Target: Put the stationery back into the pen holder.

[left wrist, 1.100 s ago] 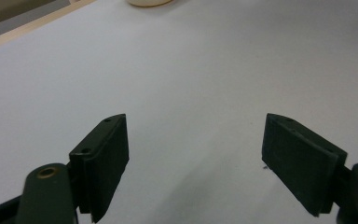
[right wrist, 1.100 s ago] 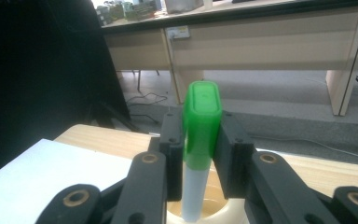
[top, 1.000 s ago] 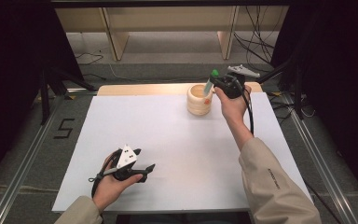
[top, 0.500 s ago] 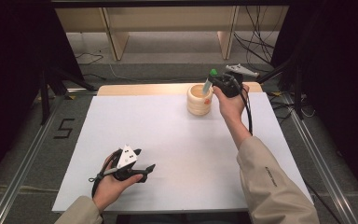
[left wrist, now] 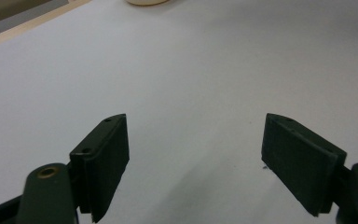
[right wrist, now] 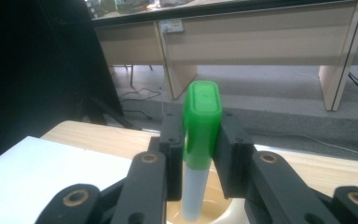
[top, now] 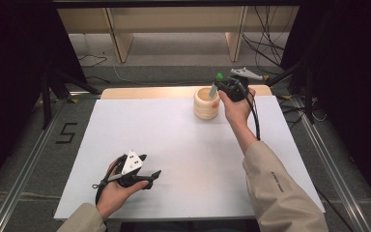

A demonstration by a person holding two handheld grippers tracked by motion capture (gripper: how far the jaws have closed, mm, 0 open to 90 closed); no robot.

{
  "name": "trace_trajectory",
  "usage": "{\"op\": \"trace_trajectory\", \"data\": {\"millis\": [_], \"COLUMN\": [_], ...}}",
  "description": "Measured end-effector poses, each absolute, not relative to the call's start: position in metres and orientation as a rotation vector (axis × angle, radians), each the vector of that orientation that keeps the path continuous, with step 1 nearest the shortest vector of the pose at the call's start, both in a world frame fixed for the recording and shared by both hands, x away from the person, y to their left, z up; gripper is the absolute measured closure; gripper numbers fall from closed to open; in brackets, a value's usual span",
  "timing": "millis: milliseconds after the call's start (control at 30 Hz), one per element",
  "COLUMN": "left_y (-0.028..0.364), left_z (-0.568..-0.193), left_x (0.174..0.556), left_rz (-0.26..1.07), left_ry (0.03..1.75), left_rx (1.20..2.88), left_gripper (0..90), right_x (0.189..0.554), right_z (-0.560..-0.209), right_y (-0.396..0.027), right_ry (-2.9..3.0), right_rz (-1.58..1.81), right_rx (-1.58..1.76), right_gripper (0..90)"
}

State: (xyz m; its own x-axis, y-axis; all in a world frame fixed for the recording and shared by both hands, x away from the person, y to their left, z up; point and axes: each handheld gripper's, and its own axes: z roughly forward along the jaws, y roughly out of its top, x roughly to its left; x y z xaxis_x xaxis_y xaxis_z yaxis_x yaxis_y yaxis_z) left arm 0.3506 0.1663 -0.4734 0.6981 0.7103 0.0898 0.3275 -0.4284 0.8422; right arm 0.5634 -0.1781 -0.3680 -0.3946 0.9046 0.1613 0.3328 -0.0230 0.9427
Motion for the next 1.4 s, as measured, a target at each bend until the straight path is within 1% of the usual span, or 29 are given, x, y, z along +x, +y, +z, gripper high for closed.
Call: {"op": "trace_trajectory", "data": {"millis": [1033,1067,1100,1200,1233,1300,1400], "left_y": [0.165,0.165,0.165,0.165,0.165,0.165,0.165], "left_z": [-0.476,-0.476,-0.477,-0.477,-0.477,-0.477,-0.476], "left_x": [0.351,0.351,0.351,0.351,0.351,0.351,0.351], "left_rz": [0.545,0.544,0.544,0.545,0.545,0.545,0.547], "left_ry": [0.794,0.794,0.793,0.792,0.791,0.793,0.793], "left_rx": [2.041,2.041,2.041,2.043,2.043,2.043,2.043], "left_gripper": [22.9,23.0,22.9,23.0,22.9,22.9,22.9], "right_x": [0.574,0.573,0.573,0.571,0.57,0.569,0.566], "right_z": [-0.396,-0.398,-0.399,-0.4,-0.4,-0.399,-0.398], "right_y": [-0.166,-0.166,-0.167,-0.169,-0.169,-0.172,-0.176], "right_ry": [1.838,1.838,1.83,1.819,1.822,1.826,1.846], "right_rz": [1.339,1.336,1.336,1.327,1.315,1.313,1.294], "right_rx": [1.303,1.303,1.305,1.331,1.336,1.342,1.346], "right_gripper": [73.7,71.9,67.1,49.2,45.2,38.9,32.3]}}
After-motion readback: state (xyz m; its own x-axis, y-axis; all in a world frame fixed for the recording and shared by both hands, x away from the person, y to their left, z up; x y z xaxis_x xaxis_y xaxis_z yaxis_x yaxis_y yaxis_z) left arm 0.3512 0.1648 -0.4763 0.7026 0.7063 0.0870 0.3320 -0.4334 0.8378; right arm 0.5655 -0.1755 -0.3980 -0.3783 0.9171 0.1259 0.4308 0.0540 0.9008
